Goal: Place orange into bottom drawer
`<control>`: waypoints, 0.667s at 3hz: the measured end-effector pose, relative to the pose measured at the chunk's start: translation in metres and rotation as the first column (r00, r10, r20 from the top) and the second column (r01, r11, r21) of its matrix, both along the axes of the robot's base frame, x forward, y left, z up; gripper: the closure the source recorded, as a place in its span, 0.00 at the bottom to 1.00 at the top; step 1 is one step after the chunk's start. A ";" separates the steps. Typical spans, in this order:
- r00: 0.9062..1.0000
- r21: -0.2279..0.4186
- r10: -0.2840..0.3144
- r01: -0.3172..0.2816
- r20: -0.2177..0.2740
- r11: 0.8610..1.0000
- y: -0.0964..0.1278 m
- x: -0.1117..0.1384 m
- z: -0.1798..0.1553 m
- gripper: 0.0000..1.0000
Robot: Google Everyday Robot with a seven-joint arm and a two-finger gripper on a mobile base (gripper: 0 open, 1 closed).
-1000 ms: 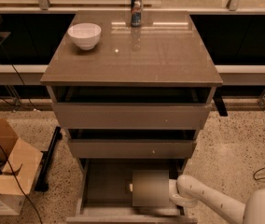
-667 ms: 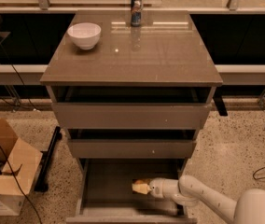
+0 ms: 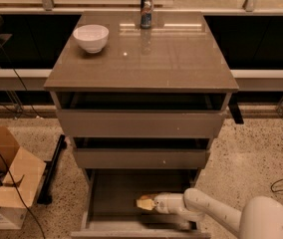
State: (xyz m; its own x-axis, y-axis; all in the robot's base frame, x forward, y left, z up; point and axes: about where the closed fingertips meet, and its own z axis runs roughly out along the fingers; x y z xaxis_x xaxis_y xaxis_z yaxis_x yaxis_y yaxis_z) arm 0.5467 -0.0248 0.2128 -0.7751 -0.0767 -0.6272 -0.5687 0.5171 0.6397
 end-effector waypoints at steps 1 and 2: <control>0.998 -0.058 0.011 -0.014 -0.054 0.998 0.014 -0.008 -0.038 0.82; 0.997 -0.084 -0.010 0.003 -0.081 0.996 0.019 -0.015 -0.063 0.58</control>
Offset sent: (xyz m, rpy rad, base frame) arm -0.0206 0.0190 -0.0919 -0.1171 0.1110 -0.0451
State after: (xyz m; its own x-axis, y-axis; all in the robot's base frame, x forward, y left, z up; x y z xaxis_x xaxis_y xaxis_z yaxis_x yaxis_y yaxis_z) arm 0.5319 -0.0057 0.1499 -0.8241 -0.1213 -0.5533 -0.5129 0.5745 0.6379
